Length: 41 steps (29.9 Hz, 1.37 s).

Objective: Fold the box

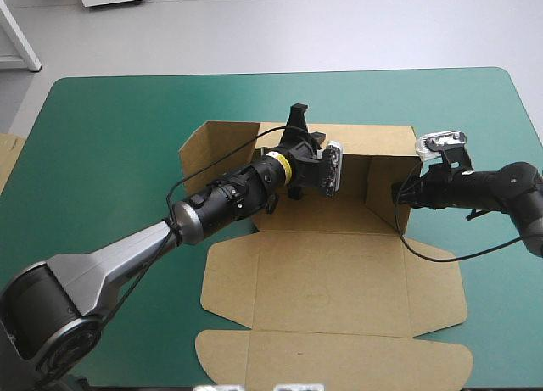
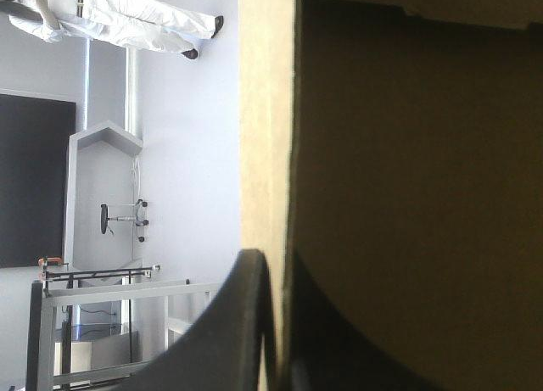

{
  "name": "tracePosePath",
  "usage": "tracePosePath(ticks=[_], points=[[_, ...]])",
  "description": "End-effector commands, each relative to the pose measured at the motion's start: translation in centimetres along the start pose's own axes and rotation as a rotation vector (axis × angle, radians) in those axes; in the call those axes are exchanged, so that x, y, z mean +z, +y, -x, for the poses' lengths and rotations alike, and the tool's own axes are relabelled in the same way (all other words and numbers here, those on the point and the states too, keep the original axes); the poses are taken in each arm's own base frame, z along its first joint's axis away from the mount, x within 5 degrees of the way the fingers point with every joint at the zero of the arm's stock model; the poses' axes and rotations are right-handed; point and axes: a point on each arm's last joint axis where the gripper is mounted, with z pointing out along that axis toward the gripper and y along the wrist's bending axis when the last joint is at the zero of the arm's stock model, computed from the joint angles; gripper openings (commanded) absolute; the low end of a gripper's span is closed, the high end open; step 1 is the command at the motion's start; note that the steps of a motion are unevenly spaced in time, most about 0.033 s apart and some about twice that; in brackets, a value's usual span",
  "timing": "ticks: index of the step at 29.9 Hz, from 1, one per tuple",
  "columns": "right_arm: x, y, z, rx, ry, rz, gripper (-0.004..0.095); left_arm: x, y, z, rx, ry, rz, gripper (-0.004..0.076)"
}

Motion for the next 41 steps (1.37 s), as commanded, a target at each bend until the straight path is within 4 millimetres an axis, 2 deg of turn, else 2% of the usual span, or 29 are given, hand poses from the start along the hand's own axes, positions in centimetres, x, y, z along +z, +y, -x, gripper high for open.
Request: tracePosePath(ticks=[1, 7, 12, 18, 20, 26, 28, 31, 41], points=[[-1.2, 1.3, 1.4, 0.025, -0.086, 0.059, 0.0242, -0.5, -0.2, 1.5, -0.080, -0.048, -0.003, -0.0010], [-1.2, 1.3, 1.4, 0.024, -0.087, 0.059, 0.0152, -0.5, -0.1, 1.6, -0.077, -0.059, 0.004, -0.0010], [-1.2, 1.4, 1.4, 0.024, -0.088, 0.068, -0.0021, -0.5, -0.1, 1.7, -0.065, -0.062, 0.007, -0.0010], [-1.2, 1.7, 1.6, 0.049, -0.107, 0.103, -0.0015, -0.5, -0.1, 1.6, -0.057, -0.055, 0.004, 0.0006], [-1.2, 1.6, 1.6, 0.053, -0.107, 0.099, -0.0015, -0.5, -0.1, 1.6, -0.057, -0.053, 0.002, 0.0062], [-1.1, 1.5, 1.7, 0.073, -0.110, 0.091, -0.0015, -1.7, 0.7, 2.2, -0.073, -0.073, 0.027, 0.0373], [-1.0, 1.4, 1.6, 0.077, -0.109, 0.090, -0.0015, -2.1, 0.9, 2.4, -0.084, -0.072, 0.029, 0.0430], [-0.9, 1.4, 1.6, 0.079, -0.106, 0.090, -0.0015, -2.8, 1.1, 2.6, -0.082, -0.048, 0.019, 0.0438], [-0.9, 1.3, 1.7, 0.087, -0.110, 0.087, -0.0015, -6.5, 1.8, 5.6, -0.057, -0.088, 0.025, 0.0438]])
